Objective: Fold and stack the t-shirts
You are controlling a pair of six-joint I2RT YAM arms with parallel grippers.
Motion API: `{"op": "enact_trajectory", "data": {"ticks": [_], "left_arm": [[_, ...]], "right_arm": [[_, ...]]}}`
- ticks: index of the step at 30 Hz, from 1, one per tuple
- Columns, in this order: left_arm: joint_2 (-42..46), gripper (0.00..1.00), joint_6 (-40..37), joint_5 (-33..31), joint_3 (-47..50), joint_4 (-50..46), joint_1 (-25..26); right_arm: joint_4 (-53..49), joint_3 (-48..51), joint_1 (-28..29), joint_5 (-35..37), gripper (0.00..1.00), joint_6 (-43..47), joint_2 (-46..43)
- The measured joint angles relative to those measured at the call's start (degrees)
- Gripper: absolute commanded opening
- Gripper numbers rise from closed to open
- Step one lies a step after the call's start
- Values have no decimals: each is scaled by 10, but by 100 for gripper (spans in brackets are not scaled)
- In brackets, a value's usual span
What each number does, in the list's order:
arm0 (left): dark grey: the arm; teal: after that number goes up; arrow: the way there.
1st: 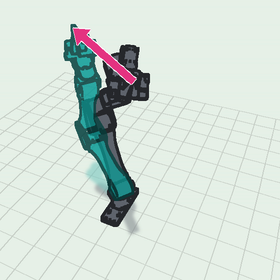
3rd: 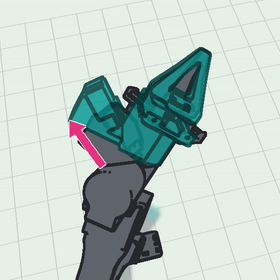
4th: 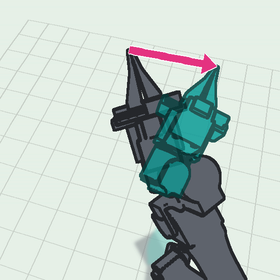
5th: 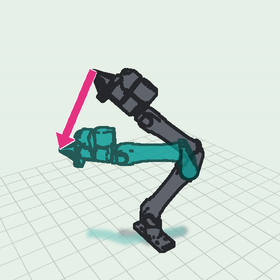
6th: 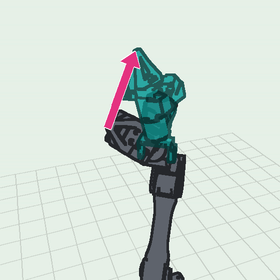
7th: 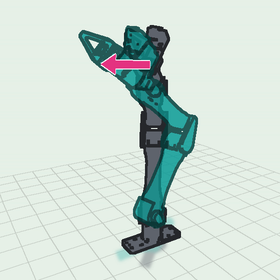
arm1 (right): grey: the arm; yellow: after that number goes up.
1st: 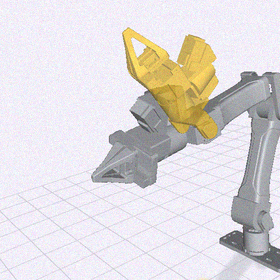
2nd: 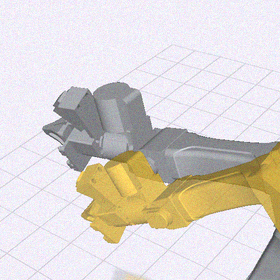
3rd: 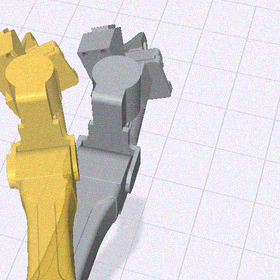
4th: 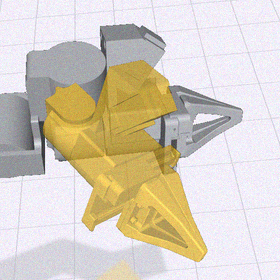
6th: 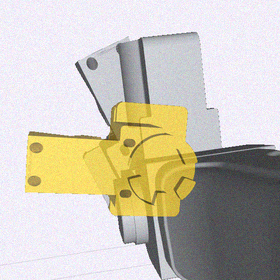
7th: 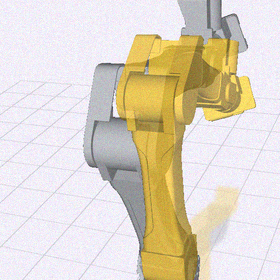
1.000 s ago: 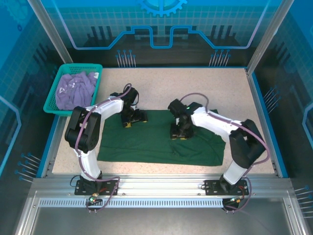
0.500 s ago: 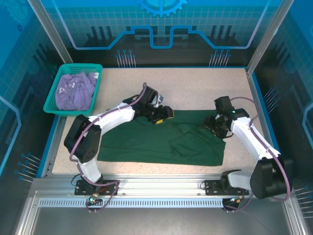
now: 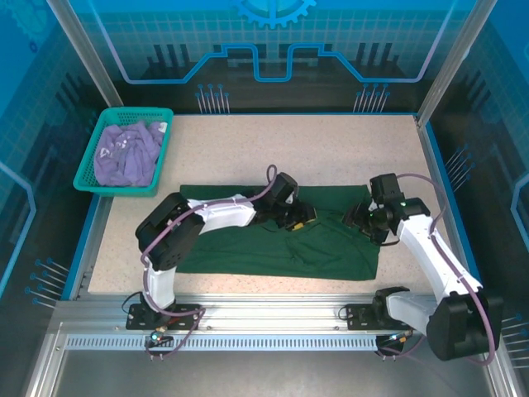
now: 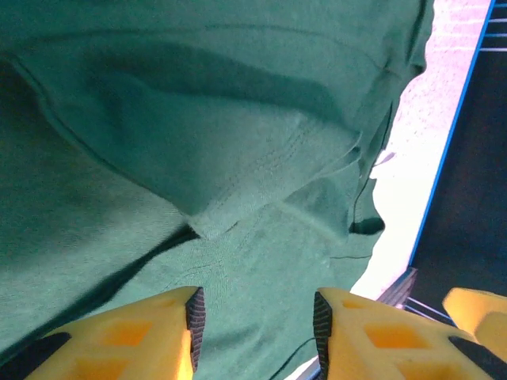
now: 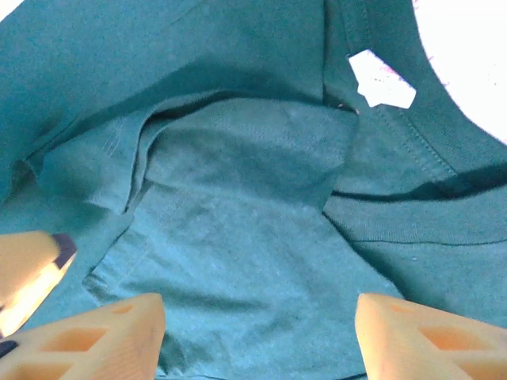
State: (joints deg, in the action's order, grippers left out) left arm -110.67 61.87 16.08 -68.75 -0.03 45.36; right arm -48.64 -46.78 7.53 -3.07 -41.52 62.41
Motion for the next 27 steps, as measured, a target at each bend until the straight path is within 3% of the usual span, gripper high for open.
{"op": "enact_trajectory", "data": {"ticks": [13,23,27], "left_arm": [[-47,46,28,-82,-23,-1,22],[-70,34,43,-84,-51,-1,23],[-71,16,47,-84,-51,-1,23]], "right_arm": [[-2,3,4,-4,66,33,-28],[3,12,4,-10,67,45,-26],[3,12,4,-10,67,46,-24]]}}
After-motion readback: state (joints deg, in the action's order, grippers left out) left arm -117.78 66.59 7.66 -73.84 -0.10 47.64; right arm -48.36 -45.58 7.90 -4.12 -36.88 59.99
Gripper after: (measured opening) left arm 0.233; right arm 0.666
